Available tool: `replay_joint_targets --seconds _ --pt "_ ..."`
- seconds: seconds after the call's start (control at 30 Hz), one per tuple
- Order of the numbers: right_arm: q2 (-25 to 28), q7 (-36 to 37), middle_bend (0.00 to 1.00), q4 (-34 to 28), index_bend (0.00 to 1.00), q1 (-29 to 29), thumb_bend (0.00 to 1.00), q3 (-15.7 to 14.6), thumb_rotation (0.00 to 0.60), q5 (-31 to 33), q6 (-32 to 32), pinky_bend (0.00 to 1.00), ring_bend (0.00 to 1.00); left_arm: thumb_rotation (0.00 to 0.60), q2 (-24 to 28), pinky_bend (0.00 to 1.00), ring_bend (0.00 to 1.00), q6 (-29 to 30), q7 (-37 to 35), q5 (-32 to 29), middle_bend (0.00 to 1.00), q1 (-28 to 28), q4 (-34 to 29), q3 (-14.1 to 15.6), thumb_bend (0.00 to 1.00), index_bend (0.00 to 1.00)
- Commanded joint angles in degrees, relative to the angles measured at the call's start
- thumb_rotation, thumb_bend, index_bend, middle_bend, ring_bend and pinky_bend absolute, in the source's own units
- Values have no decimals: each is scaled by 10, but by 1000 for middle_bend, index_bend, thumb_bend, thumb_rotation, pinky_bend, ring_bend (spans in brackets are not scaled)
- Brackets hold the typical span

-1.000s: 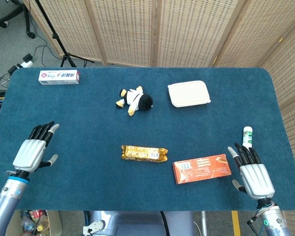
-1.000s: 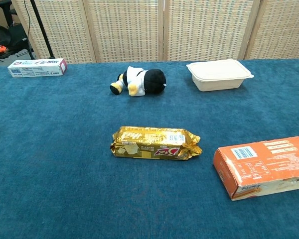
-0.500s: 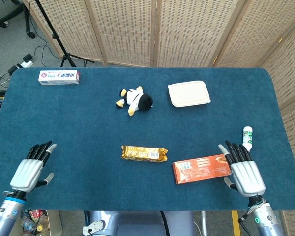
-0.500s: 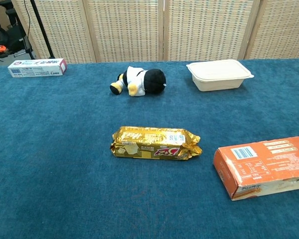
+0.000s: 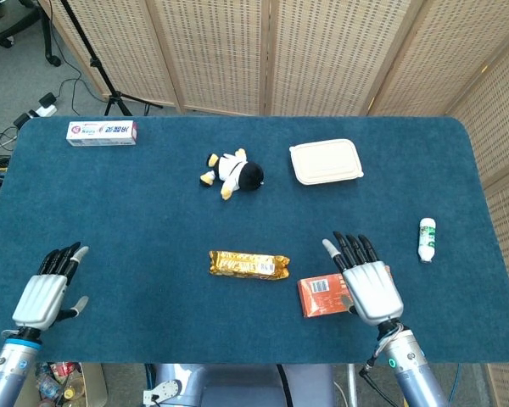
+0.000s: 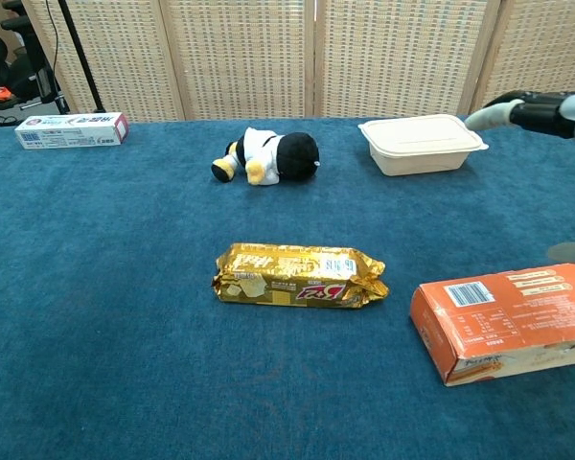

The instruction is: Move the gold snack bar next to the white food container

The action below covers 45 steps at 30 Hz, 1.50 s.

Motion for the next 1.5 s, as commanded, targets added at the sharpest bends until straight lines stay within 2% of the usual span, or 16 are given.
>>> replay_joint_targets --seconds 0.03,0.13,0.27,0.47,0.93,1.13,1.5 --pt "-40 -54 0 -25 16 34 234 22 600 56 0 55 0 600 -10 9 0 -4 -13 -1 0 7 18 -9 299 0" --pt "-95 -104 0 -30 16 69 234 39 600 122 8 55 0 600 -28 9 0 -6 -31 1 0 18 54 -15 299 0" --pt "-165 -161 0 -21 16 106 234 55 600 199 53 55 0 600 -43 9 0 -6 -55 9 0 31 90 -22 299 0" --pt "-221 -188 0 5 16 141 234 64 600 248 93 55 0 600 -52 9 0 -9 -67 25 0 41 113 -27 299 0" --pt "-278 -169 0 57 16 195 234 77 600 312 106 55 0 600 -66 9 0 -12 -74 45 0 55 135 -42 299 0" --pt "-298 -149 0 76 16 213 234 85 600 335 105 55 0 600 -68 9 0 3 -106 64 0 59 148 -54 299 0" --pt "-315 -131 0 110 16 242 234 97 600 372 106 55 0 600 -38 9 0 10 -127 84 0 54 136 -71 299 0"
